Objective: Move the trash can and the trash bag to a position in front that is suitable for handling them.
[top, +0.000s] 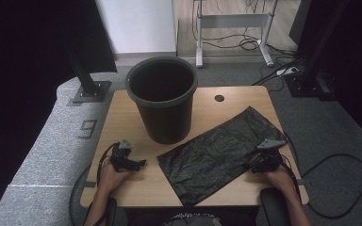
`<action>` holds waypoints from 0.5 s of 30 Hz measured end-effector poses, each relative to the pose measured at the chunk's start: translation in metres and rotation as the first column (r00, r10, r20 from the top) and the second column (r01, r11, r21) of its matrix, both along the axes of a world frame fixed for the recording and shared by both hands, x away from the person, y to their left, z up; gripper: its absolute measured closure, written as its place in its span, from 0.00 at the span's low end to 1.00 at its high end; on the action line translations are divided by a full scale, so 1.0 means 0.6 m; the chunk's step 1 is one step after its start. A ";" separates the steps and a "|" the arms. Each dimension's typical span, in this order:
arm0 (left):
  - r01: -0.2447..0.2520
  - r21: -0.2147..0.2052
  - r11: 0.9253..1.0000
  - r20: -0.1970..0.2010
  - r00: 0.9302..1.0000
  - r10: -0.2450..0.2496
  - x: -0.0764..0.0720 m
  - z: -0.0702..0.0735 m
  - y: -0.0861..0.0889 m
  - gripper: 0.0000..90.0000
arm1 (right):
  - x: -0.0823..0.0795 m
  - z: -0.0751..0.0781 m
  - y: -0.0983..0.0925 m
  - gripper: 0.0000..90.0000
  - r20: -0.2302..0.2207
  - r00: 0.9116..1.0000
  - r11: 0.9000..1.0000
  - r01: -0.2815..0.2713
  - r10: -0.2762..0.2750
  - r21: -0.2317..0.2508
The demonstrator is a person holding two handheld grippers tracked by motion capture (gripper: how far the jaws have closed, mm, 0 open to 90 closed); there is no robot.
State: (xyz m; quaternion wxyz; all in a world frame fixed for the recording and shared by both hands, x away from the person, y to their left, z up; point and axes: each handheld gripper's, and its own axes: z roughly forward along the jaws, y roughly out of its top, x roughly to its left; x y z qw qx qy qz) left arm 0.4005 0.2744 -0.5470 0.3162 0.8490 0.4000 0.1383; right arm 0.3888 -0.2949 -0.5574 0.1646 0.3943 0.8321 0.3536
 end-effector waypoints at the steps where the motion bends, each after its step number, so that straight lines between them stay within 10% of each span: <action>1: 0.000 0.000 1.000 0.000 1.000 0.000 0.000 0.000 0.000 0.00 | 0.011 0.000 -0.003 0.00 0.000 1.000 1.000 -0.017 0.017 0.000; 9: -0.003 0.000 1.000 0.000 1.000 0.003 0.000 0.000 -0.001 0.00 | 0.105 0.011 -0.016 0.01 -0.026 1.000 0.999 -0.012 0.011 -0.049; 15: -0.006 -0.001 1.000 -0.001 1.000 0.006 0.000 0.000 -0.001 0.00 | 0.055 0.054 0.022 0.01 -0.043 0.995 0.995 0.088 -0.090 -0.044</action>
